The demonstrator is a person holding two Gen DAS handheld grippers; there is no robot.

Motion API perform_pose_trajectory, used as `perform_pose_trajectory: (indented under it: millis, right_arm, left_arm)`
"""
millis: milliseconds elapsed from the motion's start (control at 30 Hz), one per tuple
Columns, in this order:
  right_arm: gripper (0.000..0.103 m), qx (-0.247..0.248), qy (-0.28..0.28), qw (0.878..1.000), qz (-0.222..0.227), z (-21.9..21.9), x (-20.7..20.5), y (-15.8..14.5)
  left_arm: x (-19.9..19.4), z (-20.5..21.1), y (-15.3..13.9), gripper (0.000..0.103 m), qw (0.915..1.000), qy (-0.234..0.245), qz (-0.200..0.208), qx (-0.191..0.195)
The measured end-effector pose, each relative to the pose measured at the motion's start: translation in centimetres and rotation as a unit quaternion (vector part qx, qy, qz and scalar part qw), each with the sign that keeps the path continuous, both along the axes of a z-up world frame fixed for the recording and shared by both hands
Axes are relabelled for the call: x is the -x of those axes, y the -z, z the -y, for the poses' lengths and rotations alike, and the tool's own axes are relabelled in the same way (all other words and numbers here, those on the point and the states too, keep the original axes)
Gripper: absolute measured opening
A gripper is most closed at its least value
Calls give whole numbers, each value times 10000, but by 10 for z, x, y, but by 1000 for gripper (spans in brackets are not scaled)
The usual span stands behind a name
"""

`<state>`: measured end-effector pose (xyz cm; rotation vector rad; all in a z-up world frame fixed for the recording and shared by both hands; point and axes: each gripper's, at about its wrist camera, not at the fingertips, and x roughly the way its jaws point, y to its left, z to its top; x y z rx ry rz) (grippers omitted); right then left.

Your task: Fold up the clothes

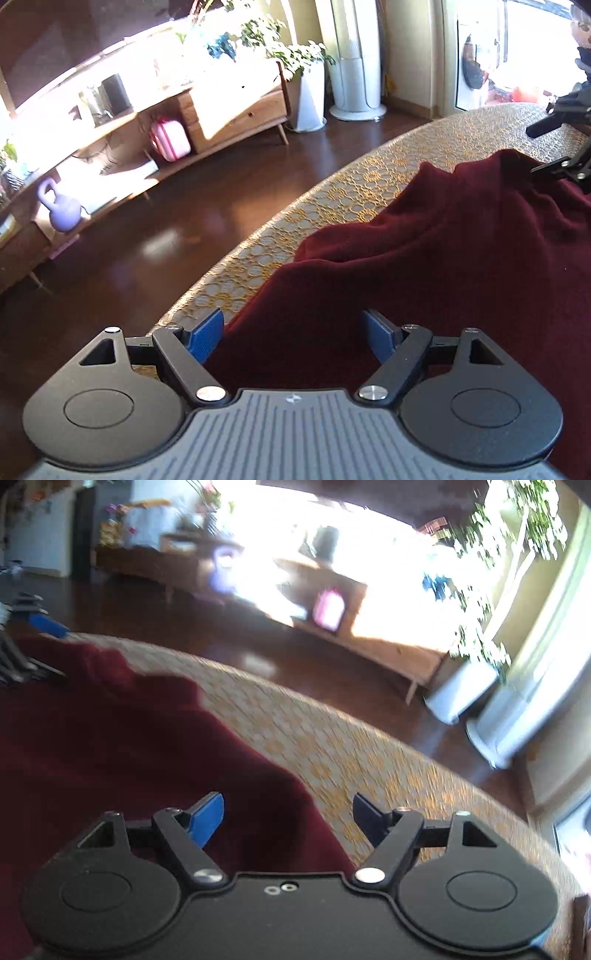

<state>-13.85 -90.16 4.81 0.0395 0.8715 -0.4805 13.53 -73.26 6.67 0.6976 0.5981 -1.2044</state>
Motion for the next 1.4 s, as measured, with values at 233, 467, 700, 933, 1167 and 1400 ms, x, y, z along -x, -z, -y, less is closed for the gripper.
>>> perform_pose_trajectory:
  millis: [233,467,700,933,1167,1400]
  right_arm:
    - [103,-1134,359,9909,622,30,21,19]
    - [103,-212,492,9980,334,26,8,9]
    - [103,461,958,9943,-39,61,-20,14]
    - [103,-232,719,9970,146,52,6,0]
    - [103,-377,-320,9988,21,-44,97,-48]
    - [103,-435,-785,9956,-288,-151,187,-53]
  left_arm:
    - [-7,-1,7,79,9992,-130,-315,228]
    - [-2,16,10,79,9979,-353,-72,540]
    - [9,53,5,79,9945,-620,381,760]
    - [35,35,-5,80,9975,-221,11,666]
    - [102,-47,-21,89,9967,410,-492,507]
    - [180,-151,-17,89,9952,571,-728,323]
